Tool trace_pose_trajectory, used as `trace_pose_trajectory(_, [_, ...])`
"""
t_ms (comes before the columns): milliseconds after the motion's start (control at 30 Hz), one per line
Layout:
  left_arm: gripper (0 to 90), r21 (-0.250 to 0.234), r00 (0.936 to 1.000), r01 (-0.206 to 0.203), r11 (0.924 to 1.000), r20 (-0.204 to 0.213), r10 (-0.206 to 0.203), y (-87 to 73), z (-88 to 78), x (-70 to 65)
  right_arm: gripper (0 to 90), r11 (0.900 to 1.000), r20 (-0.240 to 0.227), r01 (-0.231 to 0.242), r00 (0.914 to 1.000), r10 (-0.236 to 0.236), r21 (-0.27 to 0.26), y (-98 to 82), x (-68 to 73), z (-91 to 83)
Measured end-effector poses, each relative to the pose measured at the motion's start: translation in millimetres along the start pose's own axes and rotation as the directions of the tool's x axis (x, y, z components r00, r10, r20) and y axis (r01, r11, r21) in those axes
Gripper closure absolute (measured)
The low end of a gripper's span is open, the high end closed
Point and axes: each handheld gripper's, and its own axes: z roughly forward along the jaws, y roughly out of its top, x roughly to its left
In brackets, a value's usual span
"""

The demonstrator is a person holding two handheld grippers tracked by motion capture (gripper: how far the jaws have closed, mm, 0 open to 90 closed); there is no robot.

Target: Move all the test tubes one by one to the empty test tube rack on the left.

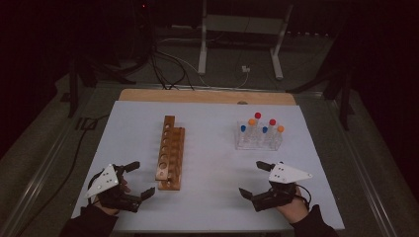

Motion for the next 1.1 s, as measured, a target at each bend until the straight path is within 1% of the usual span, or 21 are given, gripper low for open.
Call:
trace_pose_trajectory(167, [0.5, 0.0, 1.0, 0.001, 1.0, 0.001, -0.001, 0.0, 0.1, 0.2, 0.0, 0.999, 0.08, 0.005, 0.9968, -0.002, -0.033, 9.5, -9.4, -0.7])
trace_pose_trajectory(233, [0.5, 0.0, 1.0, 0.001, 1.0, 0.0, -0.001, -0.1, 0.2, 0.1, 0.0, 0.999, 0.09, -0.004, 0.9959, 0.007, -0.041, 10.8, -12.0, -0.8])
trace_pose_trajectory(267, [0.4, 0.0, 1.0, 0.001, 1.0, 0.001, -0.001, -0.1, 0.3, 0.0, 0.0, 0.998, 0.115, -0.011, 0.9932, 0.017, -0.055, 13.3, -18.1, -1.2])
trace_pose_trajectory(433, [0.5, -0.001, 1.0, 0.002, 1.0, 0.002, -0.002, -0.1, 0.1, 0.2, 0.0, 0.999, 0.177, 0.0, 0.9841, 0.009, -0.053, 19.4, -29.2, 1.1])
trace_pose_trajectory(500, [0.5, -0.001, 1.0, 0.001, 1.0, 0.0, -0.001, 0.0, -0.1, 0.2, 0.0, 0.999, 0.183, 0.0, 0.9831, 0.01, -0.054, 20.2, -31.4, 2.2])
trace_pose_trajectory(533, [0.5, -0.001, 1.0, 0.001, 1.0, 0.0, -0.001, 0.0, -0.1, 0.1, 0.0, 0.999, 0.213, 0.004, 0.977, 0.006, -0.047, 21.1, -34.6, 5.0])
trace_pose_trajectory(567, [0.5, 0.0, 1.0, 0.001, 1.0, 0.0, -0.001, 0.0, -0.1, 0.0, 0.0, 0.999, 0.226, 0.002, 0.974, 0.008, -0.042, 21.4, -36.4, 6.6])
trace_pose_trajectory(600, [0.5, 0.0, 1.0, 0.001, 1.0, 0.0, -0.001, 0.0, 0.0, 0.0, 0.0, 0.999, 0.237, -0.002, 0.9714, 0.01, -0.036, 21.6, -38.6, 7.9])
trace_pose_trajectory(633, [0.5, 0.0, 1.0, 0.001, 1.0, 0.001, -0.001, 0.0, -0.1, 0.0, 0.0, 0.999, 0.237, -0.002, 0.9714, 0.01, -0.036, 21.6, -38.6, 7.9])
trace_pose_trajectory(667, [0.5, -0.001, 1.0, 0.002, 1.0, 0.002, -0.002, 0.0, 0.0, 0.1, 0.4, 1.0, 0.256, -0.011, 0.9666, 0.016, -0.022, 21.7, -42.6, 11.1])
trace_pose_trajectory(700, [0.5, -0.001, 1.0, 0.002, 1.0, 0.002, -0.002, 0.0, 0.0, 0.1, 0.4, 1.0, 0.256, -0.011, 0.9666, 0.016, -0.022, 21.7, -42.6, 11.1])
trace_pose_trajectory(733, [0.5, -0.001, 1.0, 0.002, 1.0, 0.002, -0.002, -0.1, 0.0, 0.1, 3.3, 1.0, 0.293, -0.019, 0.9559, 0.024, -0.021, 21.6, -45.6, 13.6])
trace_pose_trajectory(767, [0.5, -0.001, 1.0, 0.002, 1.0, 0.002, -0.002, -0.1, 0.0, 0.2, 3.3, 1.0, 0.293, -0.019, 0.9559, 0.024, -0.021, 21.6, -45.6, 13.6])
trace_pose_trajectory(833, [0.5, -0.003, 1.0, 0.003, 1.0, 0.003, -0.003, -0.1, -0.1, 0.2, 4.1, 0.999, 0.327, -0.032, 0.9443, 0.036, -0.019, 21.6, -50.2, 16.5])
trace_pose_trajectory(867, [0.5, -0.003, 1.0, 0.003, 1.0, 0.003, -0.003, 0.0, -0.2, 0.2, 5.2, 0.999, 0.335, -0.039, 0.9412, 0.043, -0.019, 21.4, -52.1, 17.2])
trace_pose_trajectory(900, [0.5, -0.003, 1.0, 0.004, 1.0, 0.003, -0.004, 0.0, -0.2, 0.2, 5.2, 0.999, 0.335, -0.039, 0.9412, 0.043, -0.019, 21.4, -52.1, 17.2])
trace_pose_trajectory(967, [0.5, -0.003, 1.0, 0.005, 1.0, 0.003, -0.005, 0.0, -0.2, 0.2, 6.6, 0.998, 0.356, -0.055, 0.9327, 0.056, -0.014, 20.7, -55.9, 19.3])
trace_pose_trajectory(1000, [0.4, -0.003, 1.0, 0.005, 1.0, 0.004, -0.005, -0.1, -0.3, 0.3, 8.0, 0.997, 0.378, -0.075, 0.9229, 0.074, -0.012, 19.8, -60.0, 21.5])
trace_pose_trajectory(1033, [0.4, -0.004, 1.0, 0.005, 1.0, 0.004, -0.005, 0.0, -0.3, 0.3, 8.0, 0.997, 0.378, -0.075, 0.9229, 0.074, -0.012, 19.8, -60.0, 21.5])
trace_pose_trajectory(1067, [0.5, -0.005, 1.0, 0.006, 1.0, 0.003, -0.006, 0.0, -0.3, 0.3, 8.8, 0.996, 0.4, -0.091, 0.9127, 0.085, -0.003, 18.8, -63.8, 23.7])
trace_pose_trajectory(1100, [0.5, -0.006, 1.0, 0.007, 1.0, 0.003, -0.007, 0.0, -0.4, 0.3, 8.8, 0.996, 0.4, -0.091, 0.9127, 0.085, -0.003, 18.8, -63.8, 23.7])
